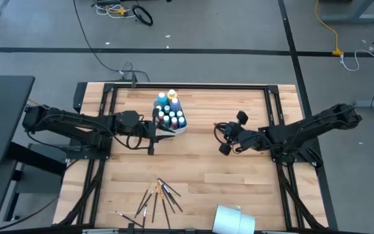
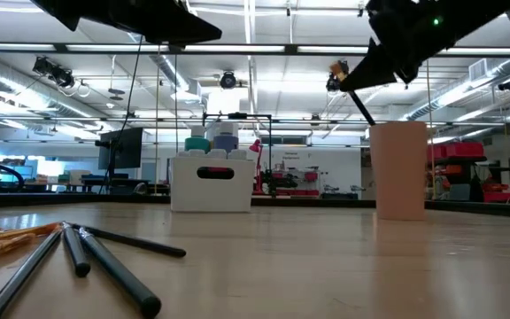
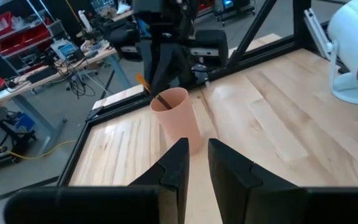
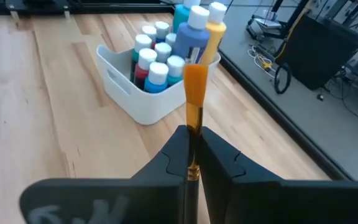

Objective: Pick & Place Paint Supplies
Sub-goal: Put the gold paint brush into the orange cup

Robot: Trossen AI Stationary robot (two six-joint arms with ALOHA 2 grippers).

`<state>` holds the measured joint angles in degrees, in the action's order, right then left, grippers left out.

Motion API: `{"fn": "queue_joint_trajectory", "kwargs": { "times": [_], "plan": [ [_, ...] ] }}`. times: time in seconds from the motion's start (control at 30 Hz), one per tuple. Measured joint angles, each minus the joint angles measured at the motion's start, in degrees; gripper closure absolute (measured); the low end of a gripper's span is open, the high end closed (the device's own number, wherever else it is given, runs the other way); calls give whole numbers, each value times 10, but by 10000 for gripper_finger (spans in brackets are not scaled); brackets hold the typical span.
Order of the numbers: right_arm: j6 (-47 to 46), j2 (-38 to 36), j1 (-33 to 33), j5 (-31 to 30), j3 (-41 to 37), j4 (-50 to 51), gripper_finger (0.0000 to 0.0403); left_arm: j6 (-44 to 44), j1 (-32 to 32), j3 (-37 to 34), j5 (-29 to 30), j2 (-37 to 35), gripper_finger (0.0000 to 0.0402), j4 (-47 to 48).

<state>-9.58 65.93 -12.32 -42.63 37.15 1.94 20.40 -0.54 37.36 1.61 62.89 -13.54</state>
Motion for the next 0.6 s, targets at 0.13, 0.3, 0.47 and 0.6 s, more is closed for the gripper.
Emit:
{"fn": "queue_joint_trajectory", "kwargs": {
  "times": [0.13,0.3,0.47,0.6],
  "plan": [
    [12,0,0,-1,-26,-22,376,1,0,0,3,0,334,0],
    [22,0,0,-1,-33,-26,368,2,0,0,3,0,334,0],
    [33,0,0,-1,-33,-36,341,5,0,0,5,0,334,0],
    [40,0,0,-1,-33,-48,317,5,0,0,5,0,334,1]
  ]
}}
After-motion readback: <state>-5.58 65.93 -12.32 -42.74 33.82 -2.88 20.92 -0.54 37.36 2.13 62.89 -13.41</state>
